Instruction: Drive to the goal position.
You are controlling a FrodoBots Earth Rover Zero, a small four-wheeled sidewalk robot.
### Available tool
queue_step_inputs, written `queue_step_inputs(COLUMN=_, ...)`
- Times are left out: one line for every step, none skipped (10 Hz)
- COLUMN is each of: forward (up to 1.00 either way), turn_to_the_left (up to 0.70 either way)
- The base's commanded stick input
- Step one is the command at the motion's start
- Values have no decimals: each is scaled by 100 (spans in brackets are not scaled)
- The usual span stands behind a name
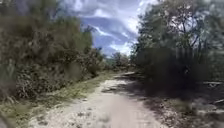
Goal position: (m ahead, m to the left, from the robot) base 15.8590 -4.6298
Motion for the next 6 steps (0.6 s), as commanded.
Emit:
queue_step_inputs(forward=70, turn_to_the_left=0)
queue_step_inputs(forward=70, turn_to_the_left=0)
queue_step_inputs(forward=70, turn_to_the_left=0)
queue_step_inputs(forward=70, turn_to_the_left=0)
queue_step_inputs(forward=70, turn_to_the_left=0)
queue_step_inputs(forward=70, turn_to_the_left=0)
